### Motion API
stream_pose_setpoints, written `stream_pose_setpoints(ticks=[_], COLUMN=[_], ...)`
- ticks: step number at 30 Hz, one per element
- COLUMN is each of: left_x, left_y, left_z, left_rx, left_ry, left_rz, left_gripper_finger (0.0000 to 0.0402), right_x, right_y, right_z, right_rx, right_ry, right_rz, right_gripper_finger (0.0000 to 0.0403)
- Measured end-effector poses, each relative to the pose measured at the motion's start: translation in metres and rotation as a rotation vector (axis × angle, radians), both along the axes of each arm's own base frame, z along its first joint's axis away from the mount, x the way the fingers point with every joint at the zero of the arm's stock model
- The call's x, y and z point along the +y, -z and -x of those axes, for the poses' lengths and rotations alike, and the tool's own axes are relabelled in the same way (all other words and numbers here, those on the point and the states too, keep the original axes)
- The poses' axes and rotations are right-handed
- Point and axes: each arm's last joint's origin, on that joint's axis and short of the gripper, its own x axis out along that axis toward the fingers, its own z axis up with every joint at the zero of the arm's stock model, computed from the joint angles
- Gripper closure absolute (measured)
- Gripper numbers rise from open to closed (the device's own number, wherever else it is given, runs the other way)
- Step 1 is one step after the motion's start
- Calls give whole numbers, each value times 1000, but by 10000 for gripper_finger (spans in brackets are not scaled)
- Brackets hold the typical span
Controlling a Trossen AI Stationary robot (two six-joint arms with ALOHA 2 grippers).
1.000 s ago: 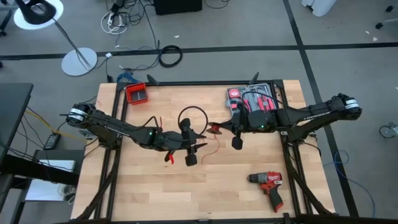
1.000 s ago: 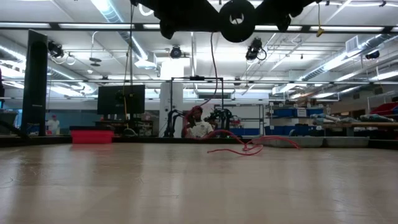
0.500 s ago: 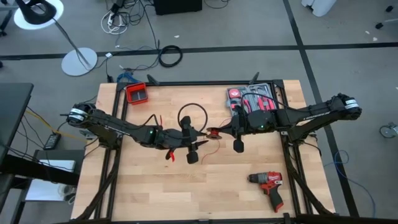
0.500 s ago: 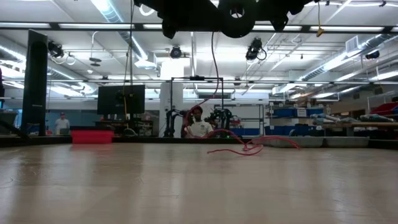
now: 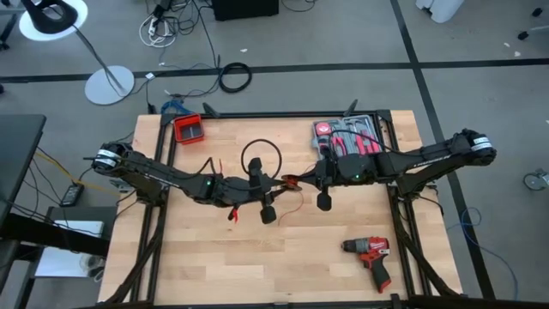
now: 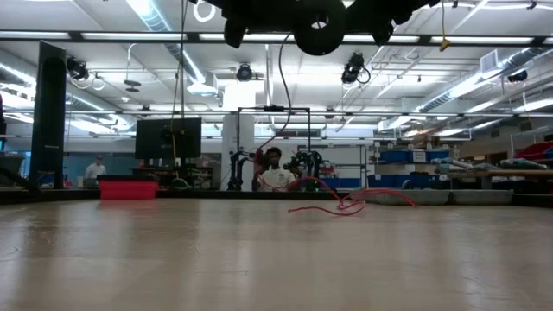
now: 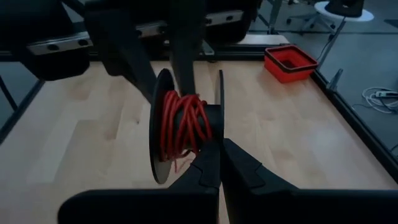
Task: Coil cords
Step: Coil the red wire onto the black spool
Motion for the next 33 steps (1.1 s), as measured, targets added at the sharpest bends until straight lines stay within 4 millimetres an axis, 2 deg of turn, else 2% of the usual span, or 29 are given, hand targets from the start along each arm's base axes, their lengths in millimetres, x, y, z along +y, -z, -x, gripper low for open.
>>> stream_pose_setpoints(ticks=[3, 8, 15, 19, 24, 27, 30, 33], left_x=[1, 0, 0, 2, 1, 0, 2, 6], left_y=[2, 2, 1, 1, -1, -3, -8, -14], left_z=[1, 1, 1, 1, 1, 1, 3, 5], left_rx=[21, 27, 21, 35, 28, 16, 3, -13], left_ry=[-16, -25, -21, -38, -5, 77, 145, 159], left_rz=[-9, -13, -18, -37, -36, -33, -34, -33], left_gripper_finger=[383, 393, 395, 396, 398, 398, 398, 398], right_x=[0, 1, 5, 3, 2, 4, 7, 11], right_y=[1, 0, -7, -24, -37, -20, 17, 50], right_z=[-1, -1, 6, 31, 62, 64, 56, 47], right_rx=[2, -3, -28, -57, -65, 10, 39, -34], right_ry=[6, -6, -36, -48, -16, 29, 31, 15], right_rz=[3, 2, 21, 13, -68, -65, -54, -72], right_gripper_finger=[402, 382, 313, 285, 277, 281, 284, 284])
